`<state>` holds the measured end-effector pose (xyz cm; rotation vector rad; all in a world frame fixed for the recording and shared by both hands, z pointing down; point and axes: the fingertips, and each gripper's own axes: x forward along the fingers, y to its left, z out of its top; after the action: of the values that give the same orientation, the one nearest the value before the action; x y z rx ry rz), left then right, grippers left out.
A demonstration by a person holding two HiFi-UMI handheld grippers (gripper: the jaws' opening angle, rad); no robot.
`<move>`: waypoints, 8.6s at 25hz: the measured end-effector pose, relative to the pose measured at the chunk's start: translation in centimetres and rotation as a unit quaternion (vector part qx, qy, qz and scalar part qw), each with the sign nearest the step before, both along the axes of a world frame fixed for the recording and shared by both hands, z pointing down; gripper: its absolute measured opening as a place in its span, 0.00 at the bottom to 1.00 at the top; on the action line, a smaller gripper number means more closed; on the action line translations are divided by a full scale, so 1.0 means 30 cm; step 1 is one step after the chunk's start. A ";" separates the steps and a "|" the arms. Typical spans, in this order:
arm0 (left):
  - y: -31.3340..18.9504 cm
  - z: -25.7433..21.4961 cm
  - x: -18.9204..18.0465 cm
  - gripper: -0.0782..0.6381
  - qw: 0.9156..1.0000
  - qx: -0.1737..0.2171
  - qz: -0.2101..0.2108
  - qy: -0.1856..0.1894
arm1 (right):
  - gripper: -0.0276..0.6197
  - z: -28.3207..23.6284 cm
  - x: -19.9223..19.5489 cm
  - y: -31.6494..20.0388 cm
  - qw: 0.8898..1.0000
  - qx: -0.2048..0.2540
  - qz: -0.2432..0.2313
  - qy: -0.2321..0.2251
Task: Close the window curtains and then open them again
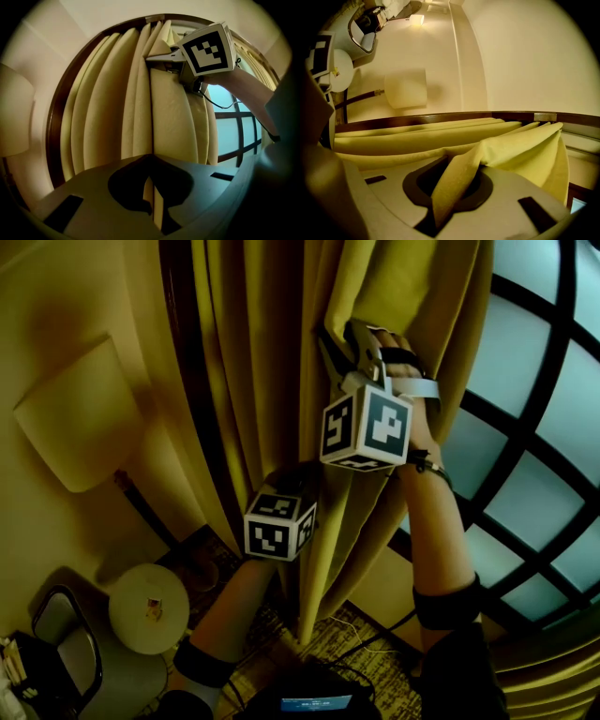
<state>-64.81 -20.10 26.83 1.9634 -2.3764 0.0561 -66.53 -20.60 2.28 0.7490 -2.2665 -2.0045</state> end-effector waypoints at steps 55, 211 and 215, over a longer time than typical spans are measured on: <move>-0.057 0.075 -1.049 0.11 0.997 0.034 0.012 0.071 | 0.13 0.018 -1.163 0.014 0.998 0.019 -0.002 0.066; 0.230 0.771 2.166 0.12 0.801 -0.138 0.582 -0.010 | 0.07 1.927 2.740 0.796 0.467 -0.600 0.467 -0.451; 0.092 0.772 2.291 0.12 0.789 -0.130 0.601 -0.008 | 0.07 1.888 2.800 0.576 0.478 -0.598 0.467 -0.443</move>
<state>3.94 -17.33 49.99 2.8592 -0.6640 0.4079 17.46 -3.33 58.92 2.1283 -1.8174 0.6973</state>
